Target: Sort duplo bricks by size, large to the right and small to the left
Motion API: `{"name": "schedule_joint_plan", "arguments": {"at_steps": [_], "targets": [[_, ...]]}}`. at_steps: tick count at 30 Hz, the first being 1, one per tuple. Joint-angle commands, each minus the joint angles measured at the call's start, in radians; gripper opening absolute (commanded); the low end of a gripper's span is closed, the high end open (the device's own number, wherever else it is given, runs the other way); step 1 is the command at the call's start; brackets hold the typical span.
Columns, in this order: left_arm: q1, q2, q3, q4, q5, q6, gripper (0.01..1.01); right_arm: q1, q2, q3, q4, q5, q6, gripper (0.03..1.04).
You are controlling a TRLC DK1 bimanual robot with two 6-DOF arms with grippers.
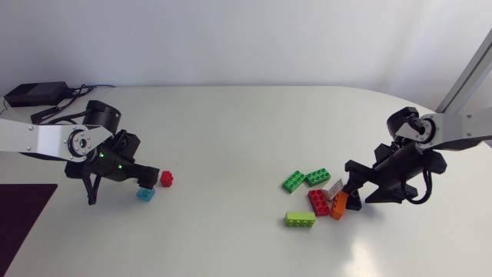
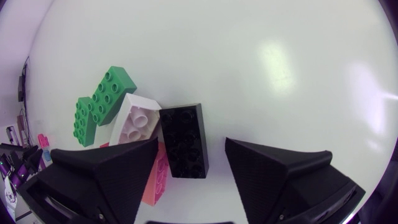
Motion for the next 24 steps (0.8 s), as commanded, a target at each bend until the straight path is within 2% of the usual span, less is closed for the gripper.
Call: {"name": "schedule_joint_plan", "arguments": {"at_steps": [1, 13, 24], "targets": [[-0.007, -0.024, -0.008, -0.001, -0.004, -0.011, 0.979, 0.016, -0.030, 0.014, -0.016, -0.006, 0.021, 1.01], [-0.005, -0.043, -0.002, -0.003, -0.004, -0.018, 0.979, 0.108, -0.193, 0.064, -0.067, -0.006, 0.081, 1.01], [0.001, -0.075, -0.012, -0.007, -0.004, -0.017, 0.979, 0.338, -0.256, 0.026, -0.072, 0.000, 0.127, 1.01]]}}
